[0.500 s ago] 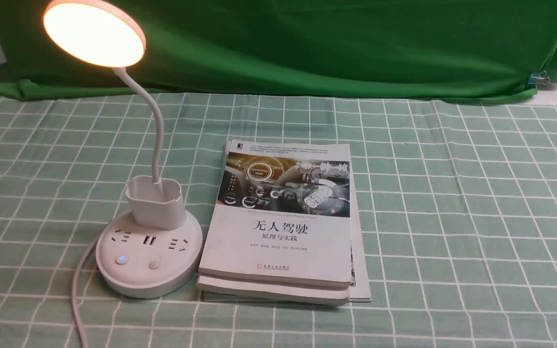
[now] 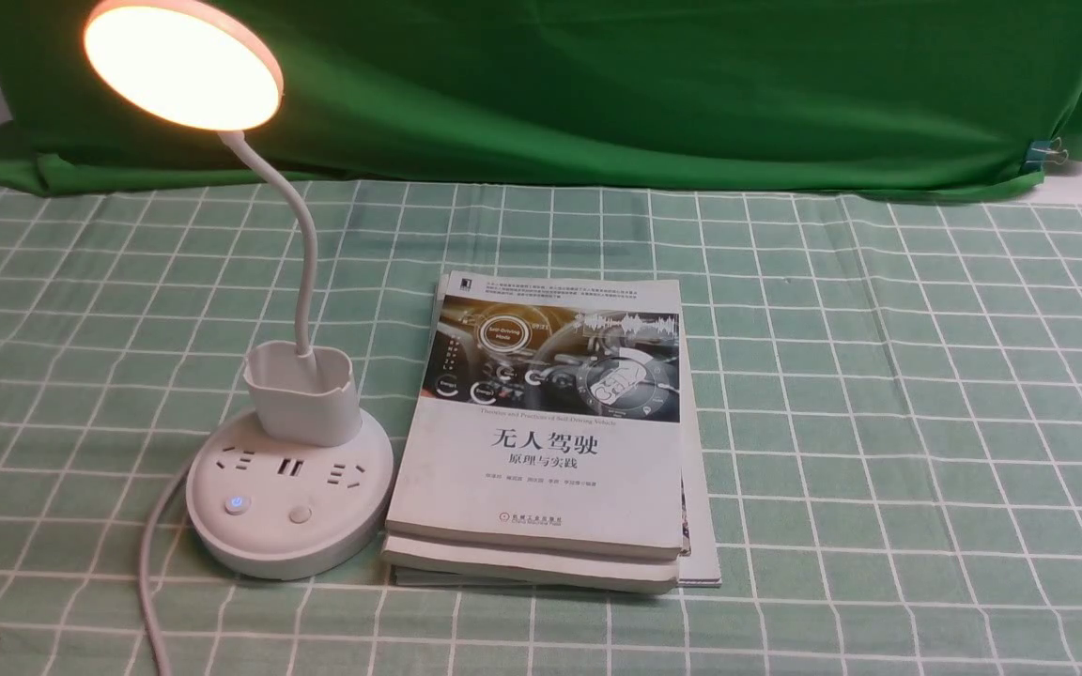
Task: Turn off the desk lamp on the blue coffee tablecloth by hand.
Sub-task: 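Press the power button on the round power strip under the lamp with the left gripper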
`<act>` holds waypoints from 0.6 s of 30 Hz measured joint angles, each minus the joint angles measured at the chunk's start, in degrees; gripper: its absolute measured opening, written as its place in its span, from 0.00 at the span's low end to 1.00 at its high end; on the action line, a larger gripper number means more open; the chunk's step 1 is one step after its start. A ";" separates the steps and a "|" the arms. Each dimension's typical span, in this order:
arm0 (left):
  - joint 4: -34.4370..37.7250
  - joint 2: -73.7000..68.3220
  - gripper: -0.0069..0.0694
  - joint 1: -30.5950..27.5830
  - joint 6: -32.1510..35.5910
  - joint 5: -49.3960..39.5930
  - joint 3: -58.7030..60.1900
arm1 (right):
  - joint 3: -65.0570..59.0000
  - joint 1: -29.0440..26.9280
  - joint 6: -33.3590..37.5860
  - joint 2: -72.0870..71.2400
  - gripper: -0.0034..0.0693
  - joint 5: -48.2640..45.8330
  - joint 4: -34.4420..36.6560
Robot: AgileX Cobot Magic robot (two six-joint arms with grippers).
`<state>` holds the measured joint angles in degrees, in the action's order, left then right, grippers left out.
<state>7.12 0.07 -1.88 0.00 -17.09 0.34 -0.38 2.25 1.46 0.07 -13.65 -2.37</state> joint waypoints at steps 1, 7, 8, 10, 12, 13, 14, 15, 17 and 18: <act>0.00 0.00 0.10 0.00 0.00 0.00 0.00 | 0.00 0.00 0.00 0.00 0.38 0.00 0.00; 0.28 0.00 0.10 0.00 0.35 1.02 0.00 | 0.00 0.00 0.00 0.00 0.38 0.00 0.00; 1.46 0.00 0.10 0.00 0.00 1.72 0.00 | 0.00 0.00 0.00 0.00 0.38 0.00 0.00; 5.81 0.00 0.10 0.00 0.00 3.70 0.00 | 0.00 0.00 0.00 0.00 0.38 0.00 0.00; 14.26 0.00 0.10 0.00 0.00 6.72 0.00 | 0.00 0.00 0.00 0.00 0.38 0.00 0.00; 18.95 0.00 0.10 0.00 0.00 9.06 0.00 | 0.00 0.00 0.00 0.00 0.38 0.00 0.00; 23.49 0.00 0.10 0.00 0.00 10.63 0.00 | 0.00 0.00 0.00 0.00 0.38 0.00 0.00; 24.36 0.00 0.10 0.00 0.00 11.02 0.00 | 0.00 0.00 0.00 0.00 0.38 0.00 0.00; 30.63 0.00 0.10 0.00 -0.31 14.71 0.00 | 0.00 0.00 0.00 0.00 0.38 0.00 0.00; 30.99 0.00 0.10 0.00 0.00 16.20 0.00 | 0.00 0.00 0.00 0.00 0.38 0.00 0.00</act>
<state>38.11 0.07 -1.88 0.00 -0.89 0.34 -0.38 2.25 1.46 0.07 -13.65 -2.37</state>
